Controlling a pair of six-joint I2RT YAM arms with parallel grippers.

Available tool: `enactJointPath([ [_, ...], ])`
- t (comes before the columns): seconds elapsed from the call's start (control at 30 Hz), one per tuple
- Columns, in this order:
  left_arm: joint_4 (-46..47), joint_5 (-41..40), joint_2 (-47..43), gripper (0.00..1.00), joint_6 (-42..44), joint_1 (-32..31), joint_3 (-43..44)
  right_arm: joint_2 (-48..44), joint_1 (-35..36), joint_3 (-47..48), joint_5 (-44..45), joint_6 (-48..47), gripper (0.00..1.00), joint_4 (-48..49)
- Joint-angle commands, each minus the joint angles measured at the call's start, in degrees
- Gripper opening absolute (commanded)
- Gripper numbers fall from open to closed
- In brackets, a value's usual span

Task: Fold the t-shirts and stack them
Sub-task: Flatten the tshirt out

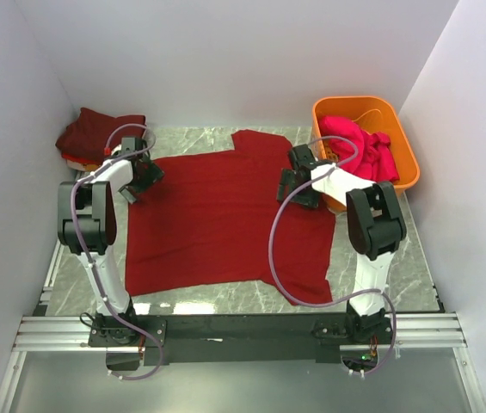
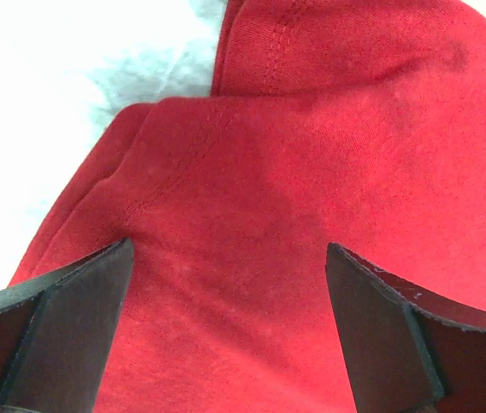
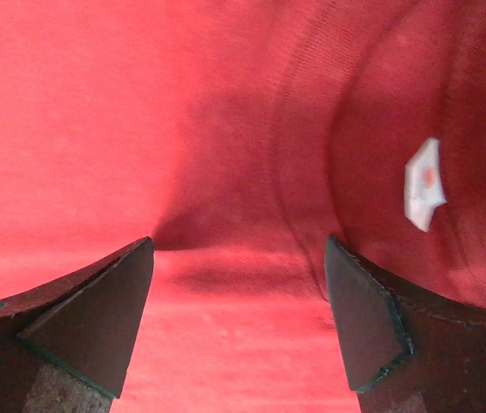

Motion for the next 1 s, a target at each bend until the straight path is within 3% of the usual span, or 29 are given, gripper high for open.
enactJointPath([
  [0.0, -1.86, 0.64, 2.23, 0.99, 2.09, -1.9, 3.1, -2.85, -1.21, -4.29, 0.25, 1.74, 0.87, -2.77],
  [0.5, -6.69, 4.16, -1.55, 1.0, 6.49, -2.71, 11.8, -6.9, -1.21, -7.9, 3.68, 1.82, 0.87, -2.94],
  [0.83, -9.51, -2.44, 12.23, 0.99, 9.12, -2.36, 27.78, -7.96, -1.21, -9.65, 3.77, 1.47, 0.87, -1.89],
  [0.97, -7.41, -2.97, 15.85, 0.99, 10.09, -2.27, 29.21, -8.31, -1.38, -9.57, 4.12, 1.03, 0.87, -1.97],
])
